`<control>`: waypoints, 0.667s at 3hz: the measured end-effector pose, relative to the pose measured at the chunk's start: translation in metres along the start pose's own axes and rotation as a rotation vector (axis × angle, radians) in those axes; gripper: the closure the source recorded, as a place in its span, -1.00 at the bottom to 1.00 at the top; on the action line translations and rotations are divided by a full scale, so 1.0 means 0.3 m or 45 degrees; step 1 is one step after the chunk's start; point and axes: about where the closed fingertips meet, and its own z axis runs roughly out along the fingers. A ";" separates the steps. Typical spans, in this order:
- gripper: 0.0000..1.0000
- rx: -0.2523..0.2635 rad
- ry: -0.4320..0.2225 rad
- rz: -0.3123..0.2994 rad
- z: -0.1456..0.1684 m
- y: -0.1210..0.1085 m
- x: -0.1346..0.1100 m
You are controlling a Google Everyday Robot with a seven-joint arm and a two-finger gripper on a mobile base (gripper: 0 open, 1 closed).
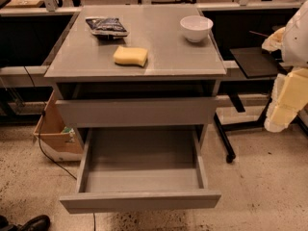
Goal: Close middle drawer
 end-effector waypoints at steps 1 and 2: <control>-1.00 0.000 0.000 0.000 0.000 0.000 0.000; -1.00 -0.023 -0.007 0.025 0.075 0.020 0.008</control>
Offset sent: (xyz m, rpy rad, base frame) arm 0.0010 0.0052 -0.0651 0.0395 0.0680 -0.0345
